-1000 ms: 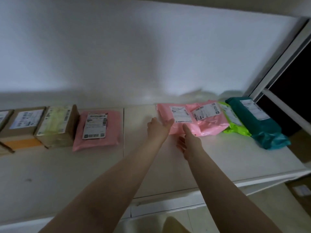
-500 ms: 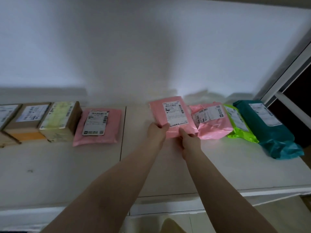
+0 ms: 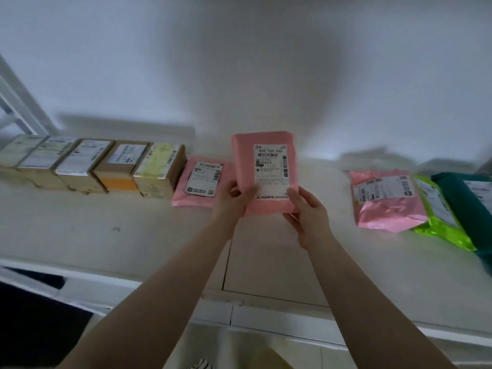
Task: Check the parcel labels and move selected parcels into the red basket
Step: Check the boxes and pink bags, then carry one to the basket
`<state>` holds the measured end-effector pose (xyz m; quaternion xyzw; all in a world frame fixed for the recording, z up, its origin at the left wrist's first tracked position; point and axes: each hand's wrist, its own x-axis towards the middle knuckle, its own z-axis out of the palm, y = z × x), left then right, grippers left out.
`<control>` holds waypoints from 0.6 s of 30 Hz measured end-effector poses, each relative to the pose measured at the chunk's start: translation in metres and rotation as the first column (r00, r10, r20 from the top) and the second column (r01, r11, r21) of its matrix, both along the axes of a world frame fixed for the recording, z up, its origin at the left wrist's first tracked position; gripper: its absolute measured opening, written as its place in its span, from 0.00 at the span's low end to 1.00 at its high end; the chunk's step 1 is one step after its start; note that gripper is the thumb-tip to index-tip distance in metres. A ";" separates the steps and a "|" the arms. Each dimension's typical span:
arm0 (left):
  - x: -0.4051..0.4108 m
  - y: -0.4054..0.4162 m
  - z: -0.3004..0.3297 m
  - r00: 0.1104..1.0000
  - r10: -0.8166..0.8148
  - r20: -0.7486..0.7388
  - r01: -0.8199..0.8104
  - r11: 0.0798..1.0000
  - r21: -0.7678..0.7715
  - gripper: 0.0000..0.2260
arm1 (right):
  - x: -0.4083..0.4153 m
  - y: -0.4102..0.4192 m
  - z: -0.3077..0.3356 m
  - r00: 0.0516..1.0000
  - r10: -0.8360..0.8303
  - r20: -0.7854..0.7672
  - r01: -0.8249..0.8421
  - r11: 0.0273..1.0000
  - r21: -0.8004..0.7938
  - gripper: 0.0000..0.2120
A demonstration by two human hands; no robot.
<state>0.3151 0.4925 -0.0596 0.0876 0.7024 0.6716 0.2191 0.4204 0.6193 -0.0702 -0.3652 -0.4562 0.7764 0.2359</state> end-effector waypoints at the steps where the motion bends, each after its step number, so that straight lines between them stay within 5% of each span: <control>1: 0.000 -0.007 0.001 1.000 0.012 -0.003 -0.012 1.000 0.002 0.13 | -0.001 -0.006 0.000 1.000 0.021 -0.001 -0.021 1.000 0.010 0.19; 10: 0.005 -0.057 0.002 1.000 -0.017 0.026 0.015 0.998 0.056 0.11 | 0.018 -0.066 0.003 0.999 0.011 -0.048 -0.008 0.999 0.052 0.14; 18: 0.048 -0.094 -0.005 0.941 -0.333 -0.060 0.338 0.936 0.104 0.08 | 0.093 -0.143 -0.002 0.972 -0.229 -0.051 0.235 0.950 0.208 0.11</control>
